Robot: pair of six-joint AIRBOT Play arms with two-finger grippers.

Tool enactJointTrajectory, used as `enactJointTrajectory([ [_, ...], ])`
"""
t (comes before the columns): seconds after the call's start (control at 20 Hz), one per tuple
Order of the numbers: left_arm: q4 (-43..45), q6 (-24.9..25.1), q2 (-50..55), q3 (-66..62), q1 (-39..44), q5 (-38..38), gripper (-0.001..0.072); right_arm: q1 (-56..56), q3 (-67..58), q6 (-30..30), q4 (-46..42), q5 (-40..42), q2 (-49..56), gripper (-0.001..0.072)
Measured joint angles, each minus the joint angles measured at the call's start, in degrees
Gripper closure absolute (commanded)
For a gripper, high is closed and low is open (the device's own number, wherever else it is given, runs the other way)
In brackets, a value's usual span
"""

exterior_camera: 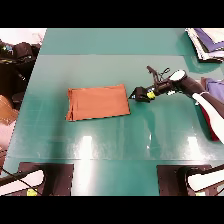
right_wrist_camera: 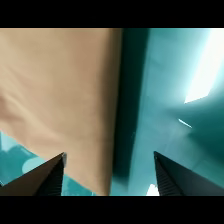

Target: Fold the shirts.

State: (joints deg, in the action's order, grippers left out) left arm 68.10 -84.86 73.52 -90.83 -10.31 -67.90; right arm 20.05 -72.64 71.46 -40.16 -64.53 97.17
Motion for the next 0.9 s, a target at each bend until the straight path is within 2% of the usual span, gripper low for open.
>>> enactJointTrajectory([
  [0.1,-0.3,0.0,0.0,0.1,0.0,0.0,0.0679,1.5,-2.1,0.0,2.1,0.4,3.0,0.0126],
  [0.25,-1.1,0.0,0.0,0.3,0.0,-0.2,0.0679,4.8,-7.5,0.2,6.6,-0.3,8.9,0.0286],
  [0.3,-1.5,0.0,0.0,0.3,0.0,-0.5,0.068,6.0,-9.4,0.2,7.5,-0.3,10.6,0.0355],
  [0.4,-2.1,0.3,0.0,0.4,0.2,-1.0,0.068,8.5,-13.6,0.2,8.6,-0.3,13.8,0.0614],
  [0.45,-2.3,0.6,0.0,0.4,0.6,-1.3,0.068,9.5,-15.5,0.2,9.3,-0.3,14.7,0.0698],
  [0.7,-2.8,1.2,0.0,0.4,6.4,-1.7,0.068,10.6,-23.3,0.0,9.2,-0.4,15.5,0.0697],
  [0.9,-3.0,1.3,0.0,0.4,13.5,-1.7,0.068,3.9,-25.5,1.4,5.4,-0.8,10.2,0.0697],
])
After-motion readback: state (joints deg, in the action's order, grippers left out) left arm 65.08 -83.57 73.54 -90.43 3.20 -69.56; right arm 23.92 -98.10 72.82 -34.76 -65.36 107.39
